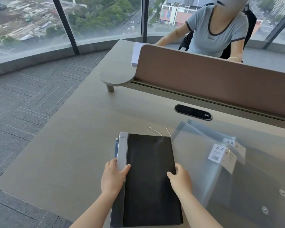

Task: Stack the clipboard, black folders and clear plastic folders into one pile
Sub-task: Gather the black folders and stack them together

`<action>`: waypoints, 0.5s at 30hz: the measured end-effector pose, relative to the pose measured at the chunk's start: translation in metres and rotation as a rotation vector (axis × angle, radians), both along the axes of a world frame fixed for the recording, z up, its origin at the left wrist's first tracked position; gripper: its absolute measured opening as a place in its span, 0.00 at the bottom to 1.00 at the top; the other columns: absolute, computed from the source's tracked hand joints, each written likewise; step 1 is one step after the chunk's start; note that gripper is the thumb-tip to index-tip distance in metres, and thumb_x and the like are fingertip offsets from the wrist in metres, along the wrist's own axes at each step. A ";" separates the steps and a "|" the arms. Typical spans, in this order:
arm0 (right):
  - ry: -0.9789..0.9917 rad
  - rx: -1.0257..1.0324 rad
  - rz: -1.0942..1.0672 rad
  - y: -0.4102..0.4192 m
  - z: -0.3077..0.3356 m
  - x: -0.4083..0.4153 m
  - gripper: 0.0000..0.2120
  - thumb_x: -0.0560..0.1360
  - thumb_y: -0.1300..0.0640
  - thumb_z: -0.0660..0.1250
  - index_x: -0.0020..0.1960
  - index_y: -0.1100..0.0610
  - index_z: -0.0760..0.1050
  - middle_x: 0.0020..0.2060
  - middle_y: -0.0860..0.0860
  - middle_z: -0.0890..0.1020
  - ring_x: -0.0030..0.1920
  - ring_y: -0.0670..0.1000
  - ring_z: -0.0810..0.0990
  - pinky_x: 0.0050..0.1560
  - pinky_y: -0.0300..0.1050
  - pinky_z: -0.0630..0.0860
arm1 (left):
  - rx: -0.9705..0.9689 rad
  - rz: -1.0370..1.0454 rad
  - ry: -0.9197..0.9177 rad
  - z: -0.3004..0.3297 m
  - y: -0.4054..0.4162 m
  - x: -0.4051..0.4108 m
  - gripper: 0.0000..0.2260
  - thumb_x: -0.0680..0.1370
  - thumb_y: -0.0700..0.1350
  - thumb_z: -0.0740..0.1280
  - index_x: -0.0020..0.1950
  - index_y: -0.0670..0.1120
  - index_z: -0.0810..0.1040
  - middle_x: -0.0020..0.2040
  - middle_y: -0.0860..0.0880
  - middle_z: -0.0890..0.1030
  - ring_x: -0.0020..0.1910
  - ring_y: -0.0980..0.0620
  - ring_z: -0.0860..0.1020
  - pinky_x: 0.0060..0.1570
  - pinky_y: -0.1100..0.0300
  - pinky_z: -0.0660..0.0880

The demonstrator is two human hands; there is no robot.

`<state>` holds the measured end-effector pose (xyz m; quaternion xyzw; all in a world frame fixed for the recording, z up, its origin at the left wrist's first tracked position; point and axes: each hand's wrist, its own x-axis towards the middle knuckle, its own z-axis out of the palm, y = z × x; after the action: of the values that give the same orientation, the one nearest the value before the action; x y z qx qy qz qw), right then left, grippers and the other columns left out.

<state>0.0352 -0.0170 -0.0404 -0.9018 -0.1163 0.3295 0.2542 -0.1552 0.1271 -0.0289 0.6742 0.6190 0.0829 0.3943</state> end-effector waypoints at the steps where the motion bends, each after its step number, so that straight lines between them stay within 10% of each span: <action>1: -0.017 -0.015 0.008 0.000 -0.003 -0.001 0.19 0.71 0.50 0.67 0.61 0.48 0.74 0.54 0.47 0.81 0.53 0.52 0.81 0.51 0.50 0.79 | -0.002 0.002 0.011 0.000 0.000 0.000 0.20 0.75 0.59 0.69 0.60 0.49 0.74 0.52 0.52 0.75 0.47 0.51 0.78 0.43 0.54 0.75; 9: -0.142 -0.085 0.038 -0.003 -0.003 -0.011 0.21 0.74 0.48 0.68 0.66 0.48 0.70 0.58 0.50 0.74 0.57 0.54 0.77 0.51 0.49 0.75 | -0.010 0.009 0.032 -0.004 0.001 -0.003 0.29 0.75 0.59 0.70 0.72 0.49 0.69 0.59 0.51 0.73 0.53 0.50 0.77 0.45 0.53 0.76; 15: -0.127 -0.019 0.005 -0.010 0.003 0.001 0.20 0.76 0.46 0.63 0.67 0.48 0.70 0.57 0.50 0.74 0.52 0.53 0.78 0.47 0.47 0.72 | 0.241 -0.109 0.140 0.002 0.002 0.009 0.30 0.75 0.52 0.73 0.75 0.48 0.69 0.68 0.45 0.71 0.68 0.43 0.68 0.65 0.49 0.68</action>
<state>0.0365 -0.0269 -0.0374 -0.9230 -0.1312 0.2735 0.2369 -0.1457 0.1293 -0.0271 0.7535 0.5930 0.0876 0.2702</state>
